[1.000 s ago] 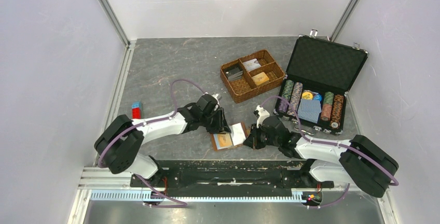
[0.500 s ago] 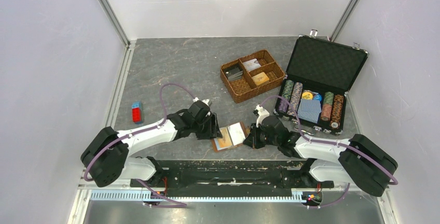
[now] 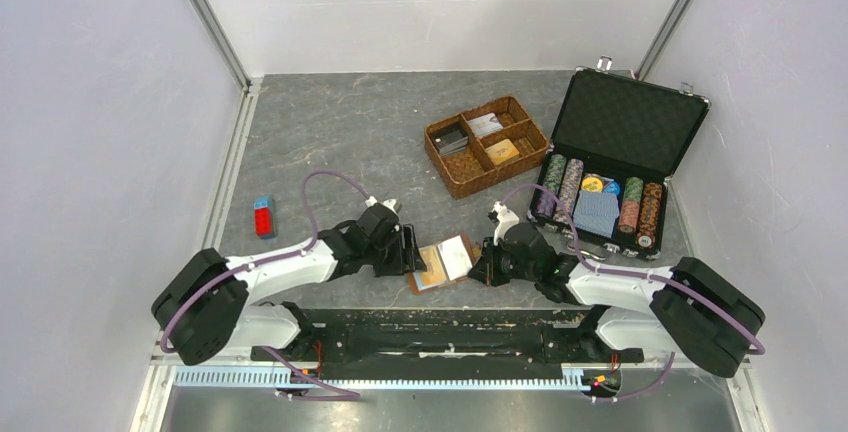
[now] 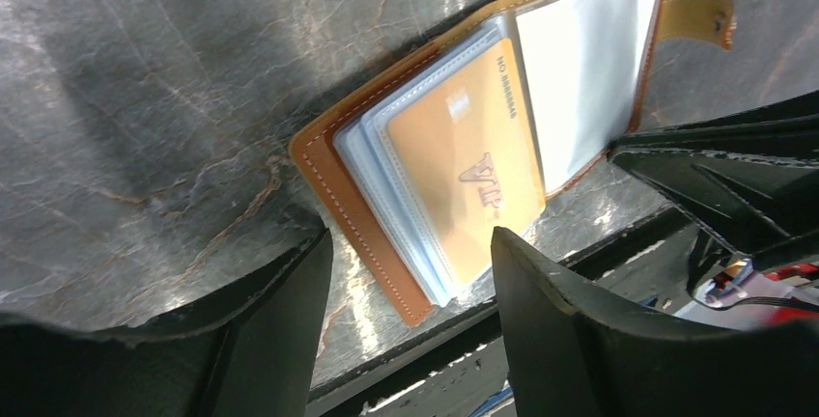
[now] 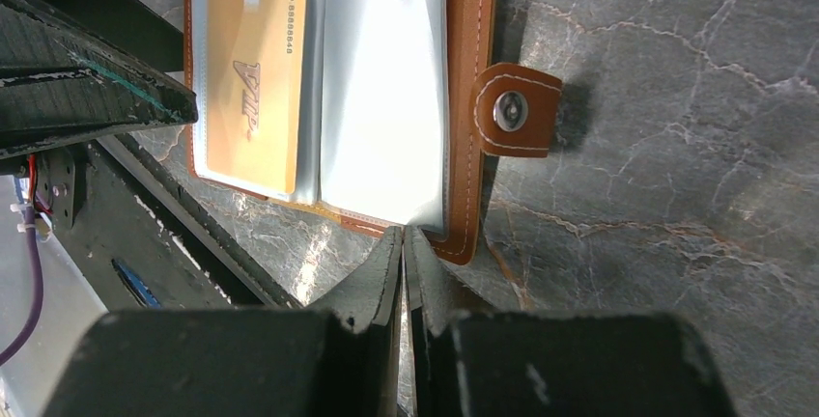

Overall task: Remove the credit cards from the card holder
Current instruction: Open the card holder at the center of the board, then remove the credit card from the card holder.

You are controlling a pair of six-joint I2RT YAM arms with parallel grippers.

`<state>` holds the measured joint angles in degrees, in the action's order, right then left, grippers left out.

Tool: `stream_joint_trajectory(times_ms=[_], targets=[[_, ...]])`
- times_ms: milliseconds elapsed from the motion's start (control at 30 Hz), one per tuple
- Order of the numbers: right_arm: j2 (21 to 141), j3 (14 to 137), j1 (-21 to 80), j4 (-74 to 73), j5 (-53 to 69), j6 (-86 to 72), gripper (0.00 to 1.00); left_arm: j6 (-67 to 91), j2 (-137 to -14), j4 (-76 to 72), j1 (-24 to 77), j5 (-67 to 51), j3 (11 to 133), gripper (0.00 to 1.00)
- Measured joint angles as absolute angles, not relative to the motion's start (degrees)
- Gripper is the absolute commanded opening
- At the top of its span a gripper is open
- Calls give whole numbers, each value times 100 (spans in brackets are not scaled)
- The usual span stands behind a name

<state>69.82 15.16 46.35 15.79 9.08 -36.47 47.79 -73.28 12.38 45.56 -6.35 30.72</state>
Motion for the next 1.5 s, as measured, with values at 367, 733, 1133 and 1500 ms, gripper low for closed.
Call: stream_joint_trajectory(times_ms=[367, 733, 1133, 1500], targets=[[6973, 1417, 4635, 1747, 910, -3752, 5, 5162, -6897, 279, 4534, -860, 2473, 63], [6904, 1321, 4635, 1841, 913, -3846, 6, 5310, -6372, -537, 4534, -963, 2241, 60], [6781, 1201, 4635, 1887, 917, -3922, 6, 5317, -6877, -943, 4534, -1103, 2200, 43], [6742, 1253, 4635, 1761, 915, -3828, 8, 5332, -7166, -1083, 4536, -1247, 2202, 34]])
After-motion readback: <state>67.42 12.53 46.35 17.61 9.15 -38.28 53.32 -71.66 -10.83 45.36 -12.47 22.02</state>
